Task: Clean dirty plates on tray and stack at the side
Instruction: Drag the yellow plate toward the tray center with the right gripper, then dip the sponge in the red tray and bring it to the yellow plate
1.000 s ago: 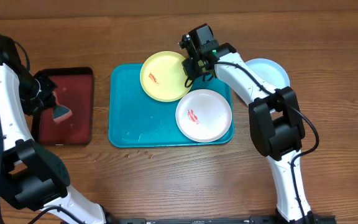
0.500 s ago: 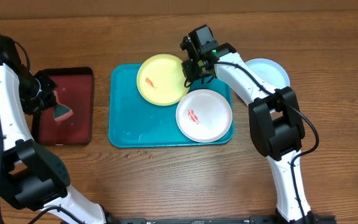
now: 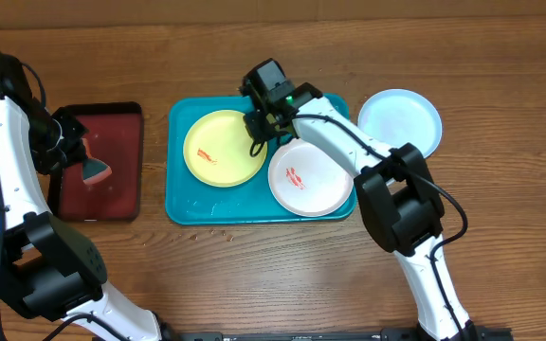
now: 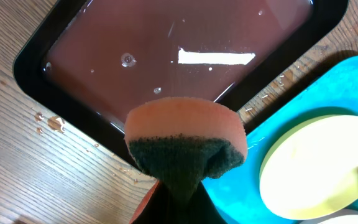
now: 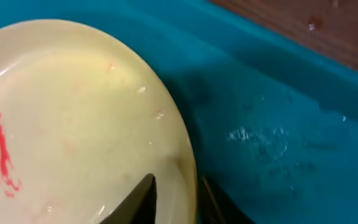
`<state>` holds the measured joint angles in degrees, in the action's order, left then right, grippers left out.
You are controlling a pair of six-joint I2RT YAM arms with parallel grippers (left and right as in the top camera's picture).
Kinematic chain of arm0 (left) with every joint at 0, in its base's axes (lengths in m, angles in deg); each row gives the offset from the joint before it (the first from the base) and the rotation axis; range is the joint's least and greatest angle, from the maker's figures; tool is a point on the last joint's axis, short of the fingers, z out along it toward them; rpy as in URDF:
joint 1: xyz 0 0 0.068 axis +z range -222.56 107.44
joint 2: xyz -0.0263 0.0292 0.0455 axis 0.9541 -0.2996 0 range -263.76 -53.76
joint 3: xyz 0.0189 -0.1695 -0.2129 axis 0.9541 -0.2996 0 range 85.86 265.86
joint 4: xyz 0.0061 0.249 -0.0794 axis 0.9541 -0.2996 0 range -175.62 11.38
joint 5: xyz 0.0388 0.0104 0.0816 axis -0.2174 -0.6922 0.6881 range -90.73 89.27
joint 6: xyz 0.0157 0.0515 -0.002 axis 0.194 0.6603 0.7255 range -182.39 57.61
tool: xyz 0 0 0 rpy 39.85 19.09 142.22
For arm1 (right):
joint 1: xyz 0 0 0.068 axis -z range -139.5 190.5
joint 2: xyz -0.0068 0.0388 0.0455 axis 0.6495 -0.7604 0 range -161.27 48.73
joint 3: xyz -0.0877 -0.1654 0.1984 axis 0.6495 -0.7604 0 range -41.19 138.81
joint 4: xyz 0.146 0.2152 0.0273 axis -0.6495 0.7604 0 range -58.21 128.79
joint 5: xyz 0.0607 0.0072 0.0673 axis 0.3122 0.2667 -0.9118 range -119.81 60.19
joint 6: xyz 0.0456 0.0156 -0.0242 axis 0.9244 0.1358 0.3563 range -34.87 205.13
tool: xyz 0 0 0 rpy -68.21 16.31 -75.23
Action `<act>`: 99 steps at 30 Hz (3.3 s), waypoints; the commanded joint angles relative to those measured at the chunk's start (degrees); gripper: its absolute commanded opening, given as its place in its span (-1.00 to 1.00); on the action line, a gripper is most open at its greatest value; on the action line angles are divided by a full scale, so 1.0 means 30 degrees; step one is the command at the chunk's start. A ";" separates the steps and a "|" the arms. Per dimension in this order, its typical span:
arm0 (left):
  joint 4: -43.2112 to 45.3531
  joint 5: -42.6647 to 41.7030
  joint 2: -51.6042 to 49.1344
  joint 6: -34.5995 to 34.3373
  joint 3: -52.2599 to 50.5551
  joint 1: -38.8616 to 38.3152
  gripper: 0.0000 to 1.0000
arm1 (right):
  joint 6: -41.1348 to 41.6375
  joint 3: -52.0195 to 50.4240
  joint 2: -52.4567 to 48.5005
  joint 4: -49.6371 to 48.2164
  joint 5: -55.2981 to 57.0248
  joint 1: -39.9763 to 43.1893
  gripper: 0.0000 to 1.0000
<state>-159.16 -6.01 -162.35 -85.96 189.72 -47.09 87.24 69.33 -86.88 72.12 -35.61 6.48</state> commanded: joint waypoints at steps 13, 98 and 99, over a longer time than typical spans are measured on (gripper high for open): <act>0.0051 -0.0248 0.0342 0.0510 -0.0087 -0.0153 -0.91 | -0.3861 0.0015 -0.0765 -0.2331 -0.0262 0.0306 -0.32; 0.5311 -0.4357 -0.1049 0.3417 -0.4131 -0.5566 -0.92 | 1.1635 0.0073 -0.1020 0.3249 -0.1953 -0.1836 -0.93; 0.5967 -0.4430 -0.1056 0.3410 -0.4554 -0.6040 -0.92 | 1.1242 0.0073 -0.1020 0.3308 -0.1945 -0.1836 -0.93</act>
<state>-143.51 -17.09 -165.30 -77.05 178.85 -61.97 119.69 70.71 -88.78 81.46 -42.02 1.70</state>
